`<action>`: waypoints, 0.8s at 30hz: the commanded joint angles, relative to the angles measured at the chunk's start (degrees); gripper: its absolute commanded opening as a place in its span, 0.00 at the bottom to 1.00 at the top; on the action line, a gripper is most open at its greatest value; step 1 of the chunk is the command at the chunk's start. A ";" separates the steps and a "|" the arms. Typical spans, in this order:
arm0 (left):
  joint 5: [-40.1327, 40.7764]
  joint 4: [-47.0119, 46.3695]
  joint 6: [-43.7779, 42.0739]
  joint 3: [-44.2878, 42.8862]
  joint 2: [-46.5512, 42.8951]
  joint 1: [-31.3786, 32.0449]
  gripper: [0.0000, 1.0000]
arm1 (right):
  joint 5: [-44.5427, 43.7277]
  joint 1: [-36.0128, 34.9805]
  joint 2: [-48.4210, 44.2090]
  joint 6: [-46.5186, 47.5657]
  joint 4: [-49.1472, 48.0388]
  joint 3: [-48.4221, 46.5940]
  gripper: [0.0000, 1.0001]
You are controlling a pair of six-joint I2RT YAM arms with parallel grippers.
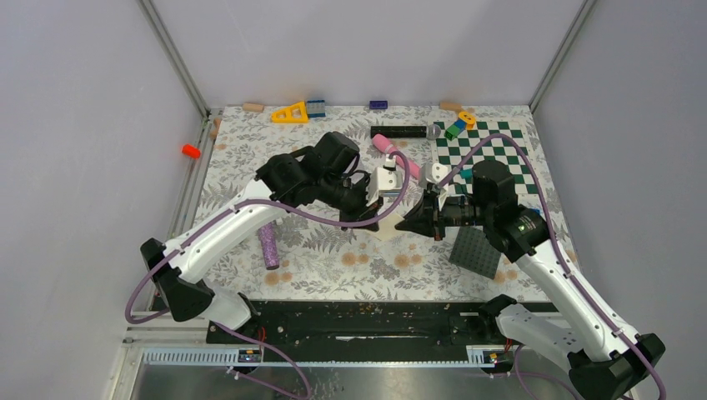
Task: Place the letter into the envelope and seal it
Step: Fold the letter.
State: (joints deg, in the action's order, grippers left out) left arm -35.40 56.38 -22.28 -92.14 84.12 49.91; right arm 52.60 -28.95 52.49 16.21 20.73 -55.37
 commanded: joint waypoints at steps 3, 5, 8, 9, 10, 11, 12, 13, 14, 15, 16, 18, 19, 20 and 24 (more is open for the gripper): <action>0.15 0.24 -1.82 0.81 -2.87 -0.90 0.29 | 0.59 0.47 -0.45 -1.00 -1.25 -3.74 0.00; 0.08 0.26 -2.03 1.21 -3.31 -1.24 0.39 | 0.65 0.56 -0.46 -1.09 -1.31 -3.97 0.00; -0.09 0.32 -2.38 1.96 -3.67 -1.69 0.25 | 0.96 0.84 -0.38 -1.24 -1.23 -4.28 0.00; -0.10 0.39 -2.41 2.12 -3.69 -1.81 0.08 | 1.13 0.87 -0.25 -1.34 -1.29 -4.37 0.00; -0.08 0.39 -2.35 2.22 -3.70 -1.94 0.00 | 1.37 0.91 -0.14 -1.35 -1.27 -4.41 0.00; -0.59 0.35 -2.37 2.35 -3.76 -2.12 0.00 | 1.56 0.91 0.01 -1.35 -1.27 -4.39 0.00; -1.04 0.37 -2.45 2.52 -3.97 -2.32 0.00 | 1.70 0.91 0.24 -1.35 -1.25 -4.39 0.00; -1.24 0.35 -2.50 2.57 -4.08 -2.40 0.00 | 1.67 0.91 0.36 -1.29 -1.30 -4.39 0.00; -1.21 0.34 -2.53 2.53 -4.13 -2.37 0.00 | 1.59 0.91 0.45 -1.20 -1.25 -4.33 0.00; -0.95 0.38 -2.56 2.26 -4.14 -2.36 0.00 | 1.55 0.93 0.45 -1.11 -1.27 -4.33 0.00; -0.52 0.37 -2.59 1.97 -4.18 -2.41 0.02 | 1.47 0.92 0.36 -0.99 -1.26 -4.23 0.00; -0.13 0.39 -2.73 1.68 -4.50 -2.65 0.20 | 1.38 0.91 0.20 -0.92 -1.22 -4.17 0.00; -0.37 0.41 -2.74 1.54 -4.64 -2.89 0.31 | 1.37 0.91 0.21 -0.91 -1.25 -4.09 0.00; -0.53 0.40 -2.82 1.43 -4.99 -3.09 0.37 | 1.37 0.96 0.21 -0.84 -1.18 -4.10 0.00; -1.29 0.39 -2.73 0.33 -5.01 -3.33 0.41 | 1.52 0.91 0.49 -0.74 -1.23 -3.94 0.00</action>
State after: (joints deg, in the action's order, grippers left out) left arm -35.35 57.45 -24.43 -89.71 81.34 47.07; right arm 53.15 -28.40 52.97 15.57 20.32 -57.34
